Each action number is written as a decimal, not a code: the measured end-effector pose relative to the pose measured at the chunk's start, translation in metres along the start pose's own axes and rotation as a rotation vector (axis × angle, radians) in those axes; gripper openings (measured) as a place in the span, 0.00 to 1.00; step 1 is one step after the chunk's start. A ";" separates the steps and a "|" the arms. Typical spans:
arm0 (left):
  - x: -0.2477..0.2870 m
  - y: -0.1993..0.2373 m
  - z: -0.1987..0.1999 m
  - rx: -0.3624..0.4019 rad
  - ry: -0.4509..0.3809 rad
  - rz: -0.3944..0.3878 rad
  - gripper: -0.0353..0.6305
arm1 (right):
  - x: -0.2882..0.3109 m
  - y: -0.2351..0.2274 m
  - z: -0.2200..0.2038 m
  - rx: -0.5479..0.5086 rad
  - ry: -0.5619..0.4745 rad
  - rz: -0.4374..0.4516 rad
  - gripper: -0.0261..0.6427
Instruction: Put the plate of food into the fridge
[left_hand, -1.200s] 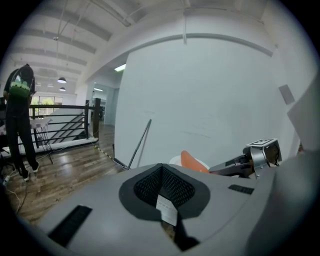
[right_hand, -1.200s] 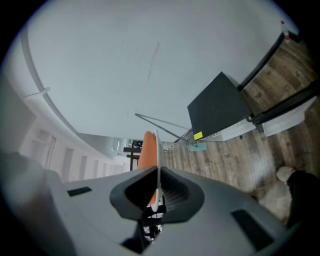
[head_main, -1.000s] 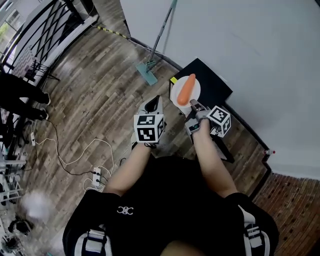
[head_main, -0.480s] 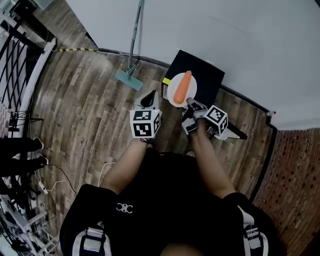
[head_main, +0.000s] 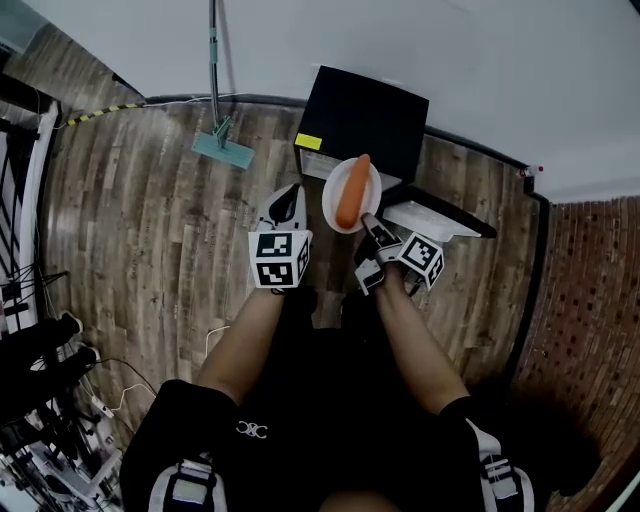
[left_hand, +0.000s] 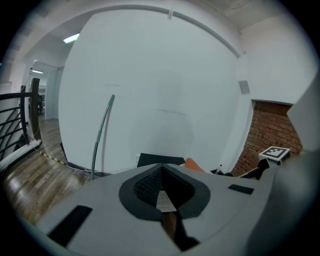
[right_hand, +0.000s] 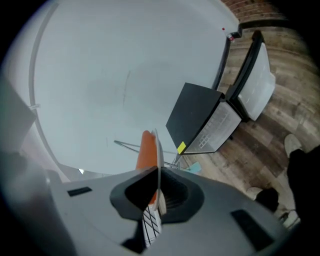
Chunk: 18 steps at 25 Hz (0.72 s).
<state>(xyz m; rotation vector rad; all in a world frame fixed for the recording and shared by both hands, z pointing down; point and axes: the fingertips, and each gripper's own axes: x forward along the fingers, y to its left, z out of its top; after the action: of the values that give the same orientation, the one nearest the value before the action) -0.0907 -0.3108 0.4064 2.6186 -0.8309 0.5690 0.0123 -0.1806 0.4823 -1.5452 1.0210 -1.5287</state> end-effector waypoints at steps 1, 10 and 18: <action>0.007 -0.001 -0.014 0.008 0.002 0.001 0.05 | 0.004 -0.015 -0.001 -0.005 0.009 0.004 0.08; 0.095 0.015 -0.168 -0.044 0.011 0.033 0.05 | 0.078 -0.188 -0.008 -0.004 0.074 -0.007 0.08; 0.205 0.037 -0.282 0.022 -0.031 0.009 0.05 | 0.180 -0.348 0.011 0.063 -0.007 0.010 0.08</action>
<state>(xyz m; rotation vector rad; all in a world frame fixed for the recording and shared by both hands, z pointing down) -0.0358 -0.3157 0.7526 2.6512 -0.8514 0.5448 0.0359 -0.1966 0.8736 -1.4987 0.9658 -1.5338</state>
